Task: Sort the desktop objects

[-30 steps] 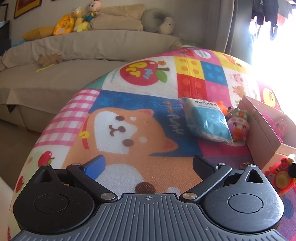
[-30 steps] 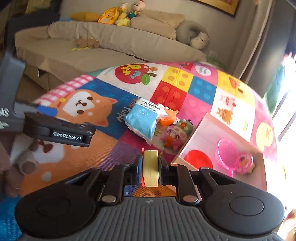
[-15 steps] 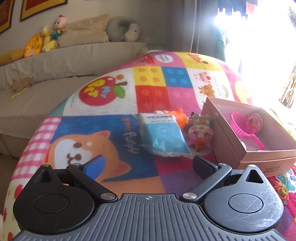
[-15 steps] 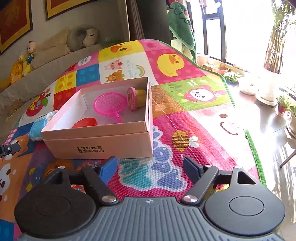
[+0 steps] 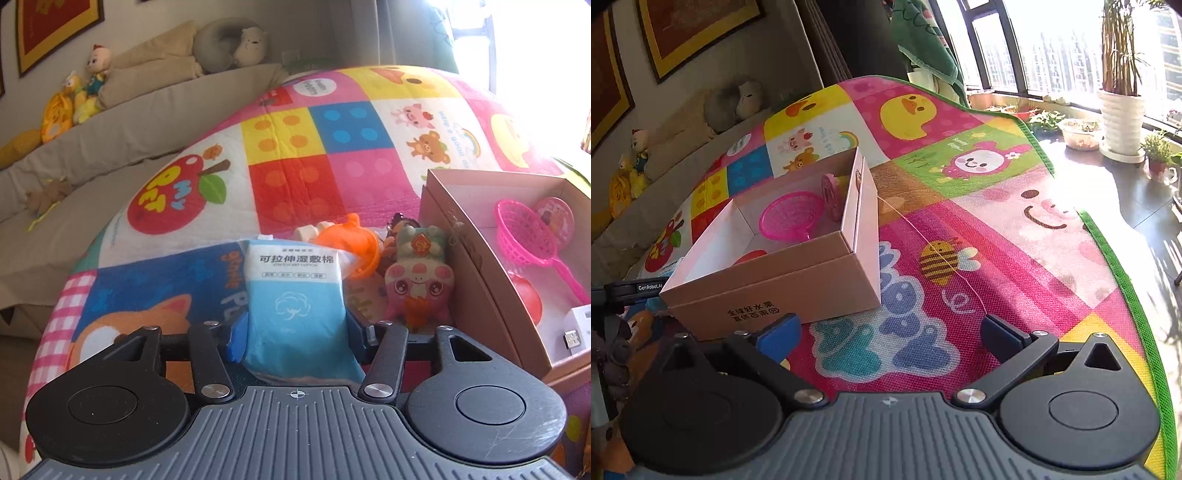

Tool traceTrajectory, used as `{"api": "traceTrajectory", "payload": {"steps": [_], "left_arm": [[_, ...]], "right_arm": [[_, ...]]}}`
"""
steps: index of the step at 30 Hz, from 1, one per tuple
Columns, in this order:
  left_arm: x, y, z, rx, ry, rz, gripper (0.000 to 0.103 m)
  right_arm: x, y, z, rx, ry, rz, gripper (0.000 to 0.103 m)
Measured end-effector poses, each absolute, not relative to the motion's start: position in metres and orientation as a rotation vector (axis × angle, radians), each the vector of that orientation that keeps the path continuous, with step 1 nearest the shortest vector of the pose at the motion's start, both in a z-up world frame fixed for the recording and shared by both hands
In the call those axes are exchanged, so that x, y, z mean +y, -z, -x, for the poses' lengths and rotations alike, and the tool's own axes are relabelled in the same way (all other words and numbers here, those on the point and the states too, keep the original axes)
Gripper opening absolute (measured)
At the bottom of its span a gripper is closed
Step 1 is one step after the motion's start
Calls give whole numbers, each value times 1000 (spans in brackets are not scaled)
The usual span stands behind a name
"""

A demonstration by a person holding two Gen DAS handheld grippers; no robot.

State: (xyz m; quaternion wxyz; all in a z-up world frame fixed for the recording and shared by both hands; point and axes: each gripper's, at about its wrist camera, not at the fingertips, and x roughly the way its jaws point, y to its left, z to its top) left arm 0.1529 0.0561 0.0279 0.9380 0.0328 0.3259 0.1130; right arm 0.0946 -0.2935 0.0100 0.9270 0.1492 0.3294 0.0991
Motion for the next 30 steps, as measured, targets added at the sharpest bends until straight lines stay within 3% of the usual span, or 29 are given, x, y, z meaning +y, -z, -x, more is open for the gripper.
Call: {"api": "traceTrajectory", "payload": {"steps": [13, 19, 23, 25, 27, 29, 30], "left_arm": [[31, -29, 3, 696, 8, -21, 59], [18, -19, 15, 677, 1, -56, 76], [23, -11, 12, 684, -21, -29, 94], [27, -9, 11, 696, -13, -3, 94], [31, -9, 11, 692, -11, 20, 96], [35, -8, 12, 694, -6, 44, 97], [35, -8, 12, 691, -3, 48, 97]], "right_arm": [[-284, -9, -97, 692, -187, -257, 103], [-274, -12, -102, 734, -231, -158, 103], [-259, -22, -91, 724, -439, -73, 103], [-246, -29, -87, 667, -409, 12, 103], [-243, -32, -94, 660, -355, 22, 95], [-242, -31, -106, 693, -331, 14, 78], [-241, -28, -113, 709, -316, 28, 76]]}}
